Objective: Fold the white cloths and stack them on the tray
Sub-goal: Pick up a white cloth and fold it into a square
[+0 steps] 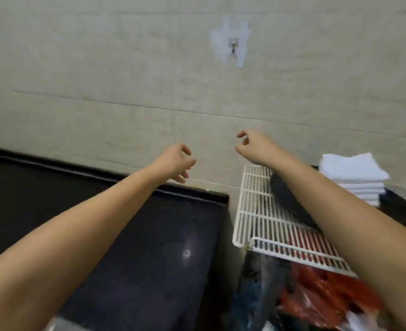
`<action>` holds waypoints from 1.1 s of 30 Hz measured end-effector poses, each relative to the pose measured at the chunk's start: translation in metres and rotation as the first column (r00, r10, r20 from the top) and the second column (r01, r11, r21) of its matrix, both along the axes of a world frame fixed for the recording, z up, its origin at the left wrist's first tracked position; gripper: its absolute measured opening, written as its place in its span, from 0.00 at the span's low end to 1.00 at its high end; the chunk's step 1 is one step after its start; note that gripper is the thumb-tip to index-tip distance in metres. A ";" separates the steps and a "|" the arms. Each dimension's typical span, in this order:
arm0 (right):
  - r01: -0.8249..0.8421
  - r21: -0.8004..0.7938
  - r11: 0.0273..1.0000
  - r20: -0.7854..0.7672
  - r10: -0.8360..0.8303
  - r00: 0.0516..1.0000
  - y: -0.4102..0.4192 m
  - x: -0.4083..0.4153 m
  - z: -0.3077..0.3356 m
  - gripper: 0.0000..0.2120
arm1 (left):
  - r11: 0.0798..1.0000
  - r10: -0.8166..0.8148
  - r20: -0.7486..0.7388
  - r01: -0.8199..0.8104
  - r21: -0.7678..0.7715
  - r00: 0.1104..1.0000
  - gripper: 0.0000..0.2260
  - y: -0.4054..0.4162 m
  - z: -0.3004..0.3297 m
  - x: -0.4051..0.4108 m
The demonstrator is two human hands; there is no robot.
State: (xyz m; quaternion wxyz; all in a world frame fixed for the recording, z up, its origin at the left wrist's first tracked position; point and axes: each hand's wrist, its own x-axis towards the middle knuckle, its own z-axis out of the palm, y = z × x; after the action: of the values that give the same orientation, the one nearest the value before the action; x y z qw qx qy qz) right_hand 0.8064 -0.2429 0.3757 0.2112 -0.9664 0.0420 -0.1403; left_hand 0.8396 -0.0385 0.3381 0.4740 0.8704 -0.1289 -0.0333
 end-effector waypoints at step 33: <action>-0.962 -0.226 -0.153 -0.371 0.927 -0.060 1.097 -0.132 -0.247 0.18 | 0.088 0.987 0.037 -0.717 0.692 0.157 0.18 0.944 -0.207 -0.375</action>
State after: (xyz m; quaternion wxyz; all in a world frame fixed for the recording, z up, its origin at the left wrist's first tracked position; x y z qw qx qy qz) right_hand 0.6744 0.8546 0.1287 0.0257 -0.7103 -0.6973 0.0924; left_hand 0.4643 0.9058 0.1308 0.1256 0.8207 0.5567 0.0271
